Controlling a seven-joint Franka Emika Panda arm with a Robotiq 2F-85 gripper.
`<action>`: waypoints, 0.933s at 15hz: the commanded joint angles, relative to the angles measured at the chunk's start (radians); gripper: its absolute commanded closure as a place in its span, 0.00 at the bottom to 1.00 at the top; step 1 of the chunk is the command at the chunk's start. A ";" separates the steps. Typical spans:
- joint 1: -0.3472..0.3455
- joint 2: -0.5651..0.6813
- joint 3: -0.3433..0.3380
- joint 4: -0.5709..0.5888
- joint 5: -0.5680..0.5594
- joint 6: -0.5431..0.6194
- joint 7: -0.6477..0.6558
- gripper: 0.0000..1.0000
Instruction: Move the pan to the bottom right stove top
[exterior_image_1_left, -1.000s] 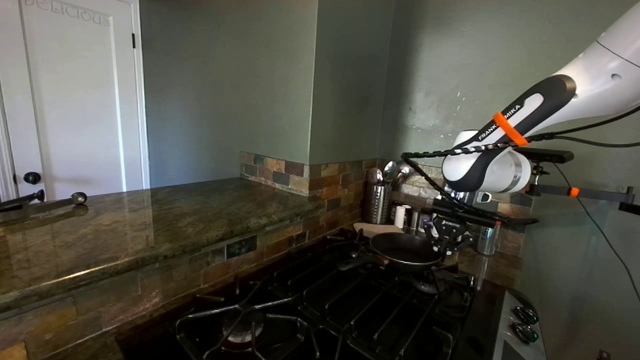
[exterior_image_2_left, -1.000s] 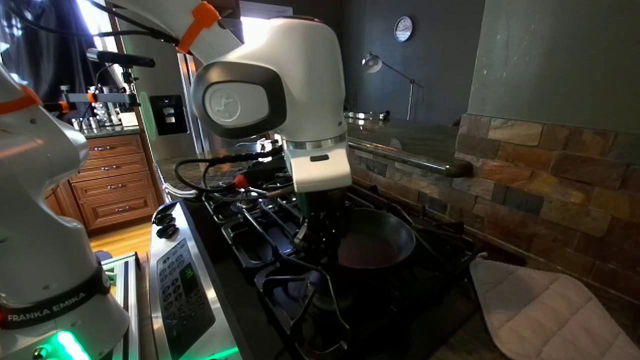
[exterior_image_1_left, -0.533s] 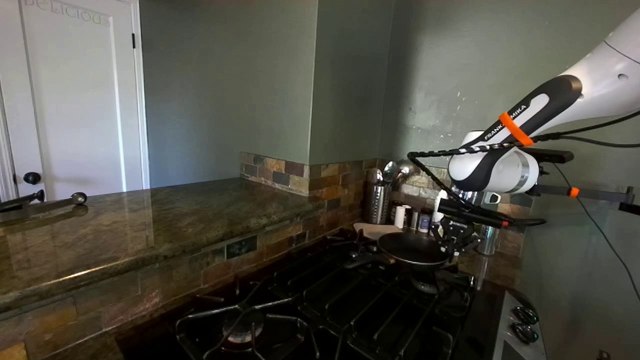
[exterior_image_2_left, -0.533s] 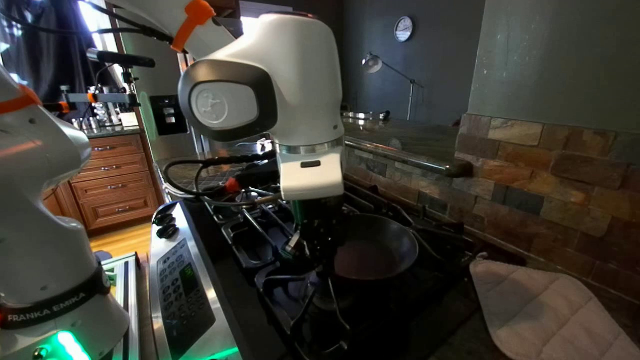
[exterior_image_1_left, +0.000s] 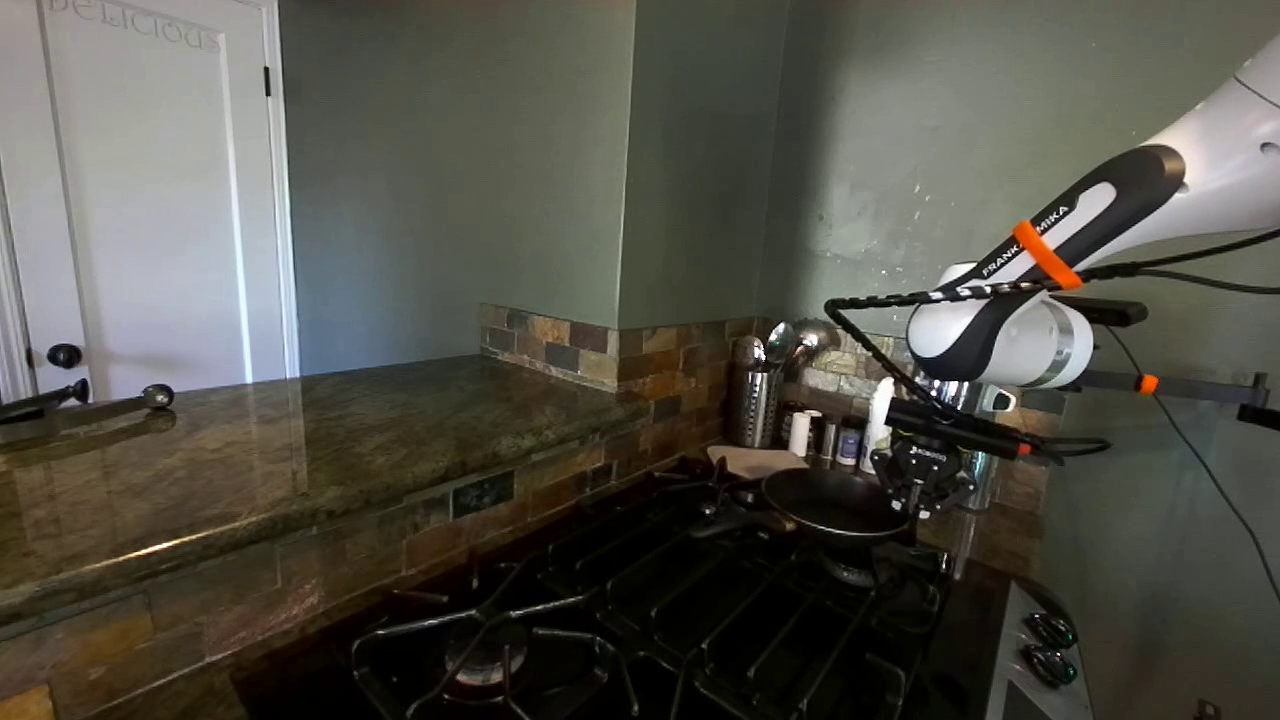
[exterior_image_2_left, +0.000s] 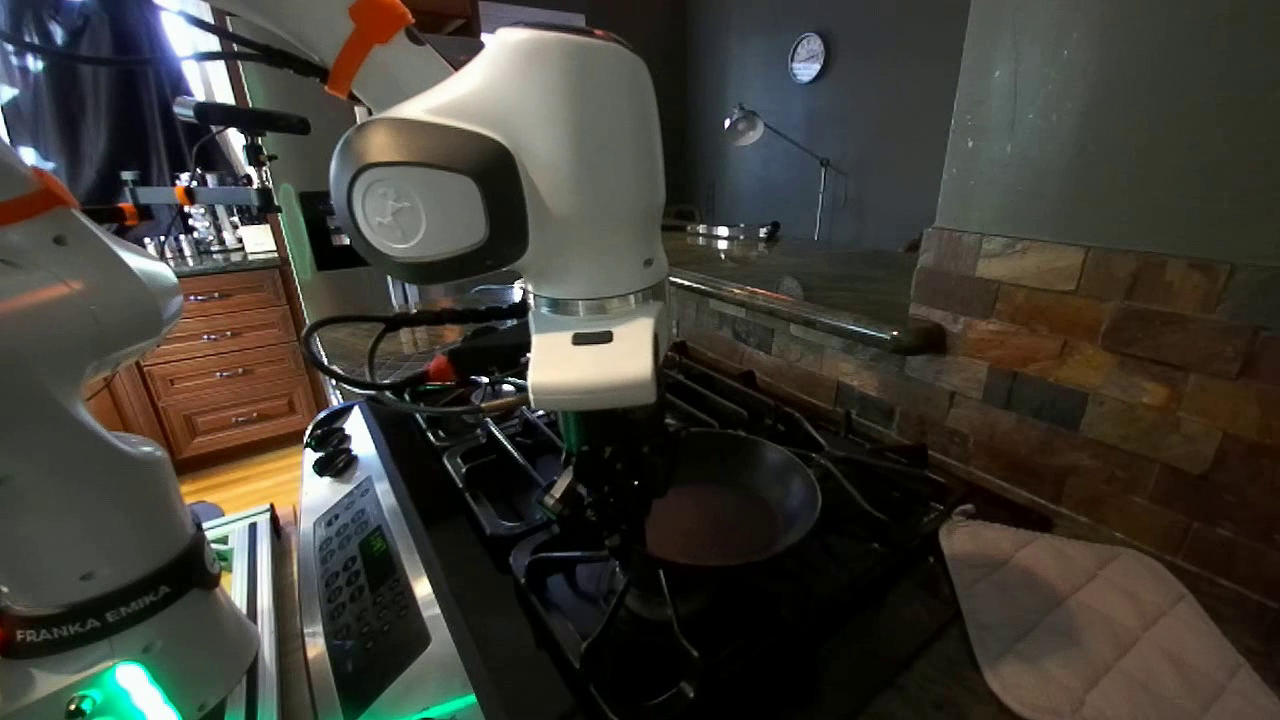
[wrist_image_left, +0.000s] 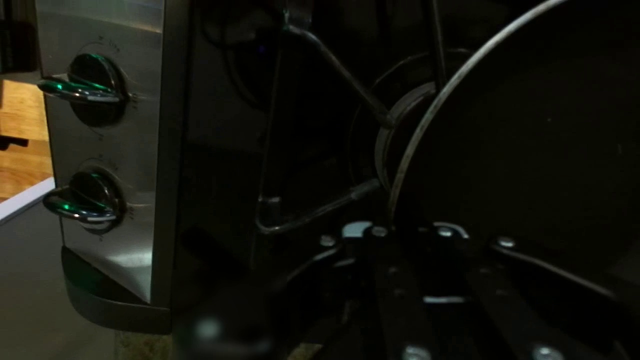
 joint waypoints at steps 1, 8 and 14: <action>-0.015 -0.008 -0.013 -0.063 0.013 -0.044 0.002 0.97; -0.040 -0.017 -0.016 -0.081 0.027 -0.054 0.009 0.97; -0.048 -0.017 -0.010 -0.081 0.016 -0.079 0.011 0.97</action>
